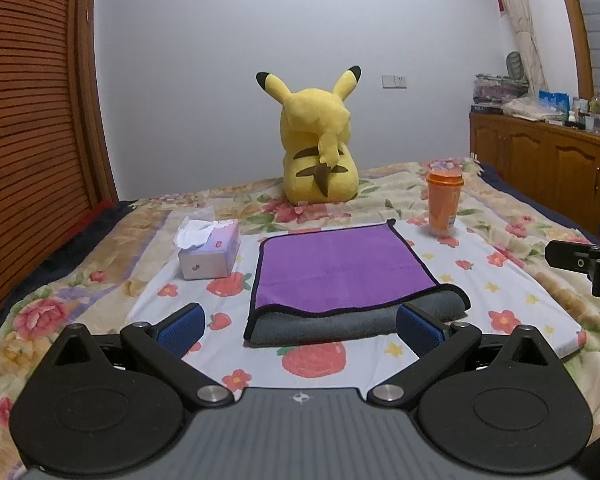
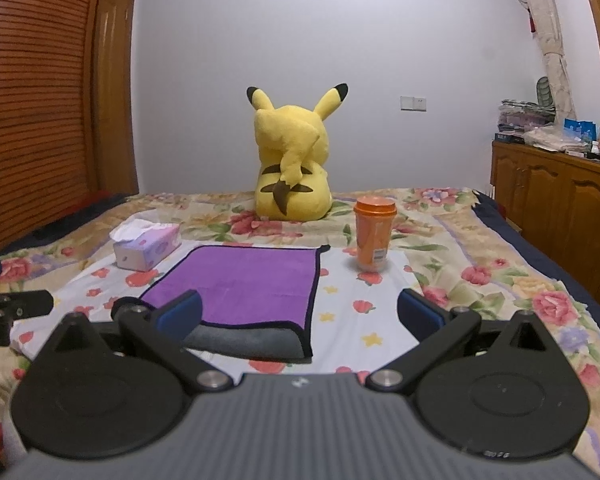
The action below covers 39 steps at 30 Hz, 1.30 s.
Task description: Fold towel
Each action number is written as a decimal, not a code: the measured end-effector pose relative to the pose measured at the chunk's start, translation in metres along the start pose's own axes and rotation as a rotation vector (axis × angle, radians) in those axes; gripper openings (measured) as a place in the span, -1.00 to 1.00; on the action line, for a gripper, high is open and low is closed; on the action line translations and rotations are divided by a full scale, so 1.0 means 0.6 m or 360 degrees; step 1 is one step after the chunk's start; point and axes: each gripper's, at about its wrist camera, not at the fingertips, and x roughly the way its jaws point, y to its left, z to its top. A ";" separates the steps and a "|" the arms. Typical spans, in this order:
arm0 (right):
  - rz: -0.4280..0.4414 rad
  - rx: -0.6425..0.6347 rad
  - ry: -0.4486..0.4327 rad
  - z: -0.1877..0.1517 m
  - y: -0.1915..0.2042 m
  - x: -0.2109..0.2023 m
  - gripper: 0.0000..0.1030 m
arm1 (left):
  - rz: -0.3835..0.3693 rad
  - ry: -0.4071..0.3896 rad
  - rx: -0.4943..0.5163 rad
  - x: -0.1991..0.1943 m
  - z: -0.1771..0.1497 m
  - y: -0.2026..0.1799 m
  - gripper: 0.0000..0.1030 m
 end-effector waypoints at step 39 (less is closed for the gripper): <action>0.0111 -0.0095 0.0331 -0.013 0.020 0.116 1.00 | -0.0183 0.0280 0.0088 0.121 0.026 0.027 0.69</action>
